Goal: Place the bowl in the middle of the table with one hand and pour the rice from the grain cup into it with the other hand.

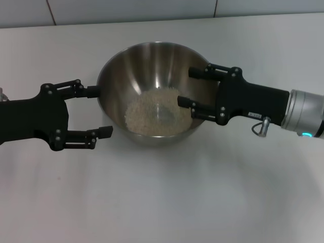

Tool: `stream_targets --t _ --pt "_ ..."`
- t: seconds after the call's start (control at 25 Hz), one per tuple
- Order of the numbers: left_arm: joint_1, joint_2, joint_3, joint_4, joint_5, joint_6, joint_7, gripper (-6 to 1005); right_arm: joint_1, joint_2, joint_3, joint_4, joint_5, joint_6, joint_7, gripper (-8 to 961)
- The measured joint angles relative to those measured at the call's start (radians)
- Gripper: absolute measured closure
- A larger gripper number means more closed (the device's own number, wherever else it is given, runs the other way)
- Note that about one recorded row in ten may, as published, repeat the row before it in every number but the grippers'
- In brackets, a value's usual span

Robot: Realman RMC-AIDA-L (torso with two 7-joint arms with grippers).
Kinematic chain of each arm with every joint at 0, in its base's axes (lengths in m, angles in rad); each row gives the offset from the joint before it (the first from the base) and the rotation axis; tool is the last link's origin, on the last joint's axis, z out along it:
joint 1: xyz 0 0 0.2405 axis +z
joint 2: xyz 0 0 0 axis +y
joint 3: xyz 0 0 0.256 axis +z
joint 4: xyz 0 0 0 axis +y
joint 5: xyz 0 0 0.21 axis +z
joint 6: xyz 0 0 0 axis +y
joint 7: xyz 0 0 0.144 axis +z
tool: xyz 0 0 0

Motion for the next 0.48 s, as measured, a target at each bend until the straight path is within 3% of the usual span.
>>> stream_targets --t 0.48 --pt "-0.005 0.0 0.002 -0.003 0.001 0.009 0.0 139 -0.015 0.0 -0.002 0.035 -0.006 0.026 -0.023 275"
